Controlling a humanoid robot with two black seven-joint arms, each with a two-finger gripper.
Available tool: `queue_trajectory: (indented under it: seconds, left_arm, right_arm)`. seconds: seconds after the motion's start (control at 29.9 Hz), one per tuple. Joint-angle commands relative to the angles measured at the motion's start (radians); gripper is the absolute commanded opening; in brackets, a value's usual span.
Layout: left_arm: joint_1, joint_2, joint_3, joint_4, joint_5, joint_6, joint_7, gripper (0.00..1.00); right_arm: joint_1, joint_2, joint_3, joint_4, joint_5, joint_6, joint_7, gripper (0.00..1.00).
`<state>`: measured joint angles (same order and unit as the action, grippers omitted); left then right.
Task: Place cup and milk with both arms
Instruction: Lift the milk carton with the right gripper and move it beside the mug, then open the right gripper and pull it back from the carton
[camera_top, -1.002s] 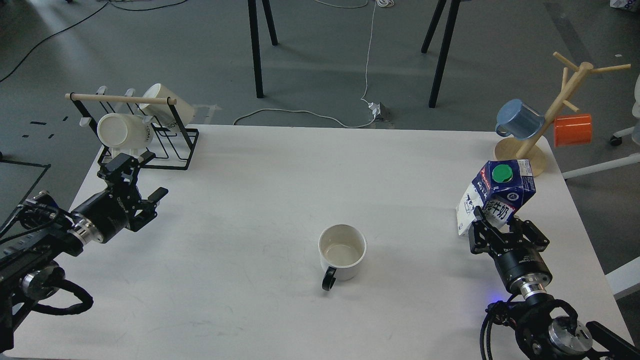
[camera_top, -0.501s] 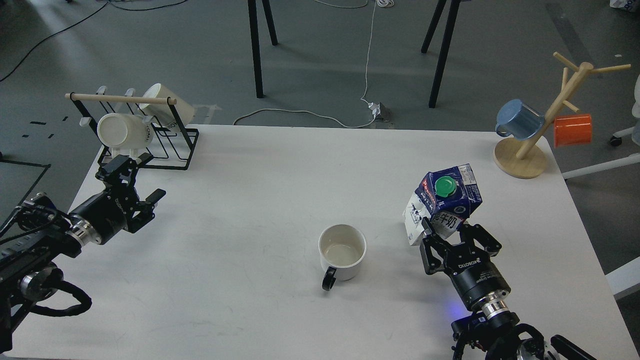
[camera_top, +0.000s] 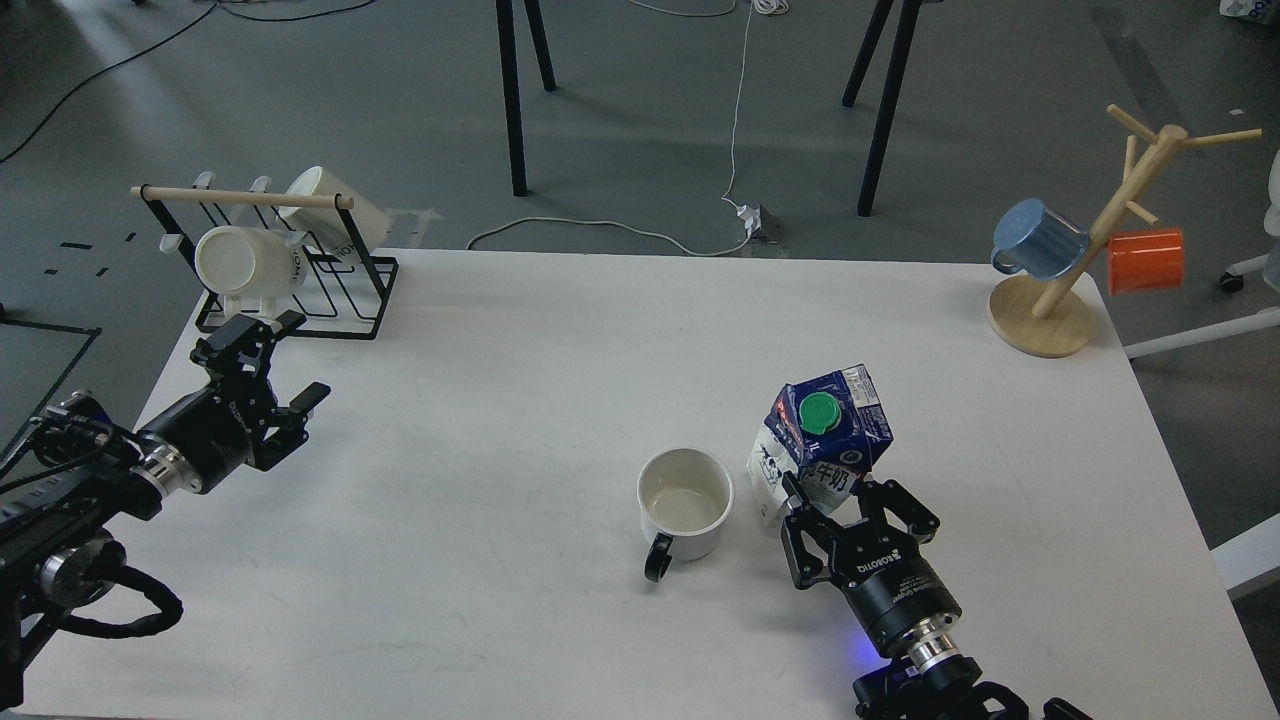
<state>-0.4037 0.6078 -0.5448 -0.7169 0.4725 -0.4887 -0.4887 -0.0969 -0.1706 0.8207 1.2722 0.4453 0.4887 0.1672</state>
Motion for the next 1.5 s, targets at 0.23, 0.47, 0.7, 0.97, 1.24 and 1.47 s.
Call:
queue_trajectory:
  seconds: [0.23, 0.47, 0.7, 0.97, 1.24, 1.47]
  left_arm:
    - [0.0, 0.0, 0.0, 0.0, 0.0, 0.0, 0.0, 0.99]
    - [0.002, 0.001, 0.0, -0.001, 0.0, 0.0, 0.0, 0.99]
    - [0.002, 0.001, 0.0, 0.0, 0.0, 0.0, 0.0, 0.99]
    - [0.002, 0.0, 0.0, 0.0, 0.0, 0.0, 0.0, 0.99]
    - [0.002, -0.002, 0.0, 0.0, 0.0, 0.0, 0.0, 0.99]
    - [0.0, -0.006, 0.0, -0.001, 0.0, 0.0, 0.0, 0.99]
  right_arm:
    - [0.0, 0.014, 0.0, -0.033, -0.01, 0.0, 0.0, 0.62]
    - [0.002, 0.016, 0.0, -0.031, -0.01, 0.0, 0.0, 0.73]
    - [0.0, 0.014, 0.0, -0.027, -0.01, 0.0, -0.003, 0.93]
    - [-0.004, 0.014, -0.018, -0.017, -0.011, 0.0, -0.006, 0.98]
    - [-0.061, 0.005, -0.008, 0.041, -0.011, 0.0, -0.006, 0.98]
    - [-0.102, -0.01, 0.011, 0.082, -0.011, 0.0, -0.005, 0.98]
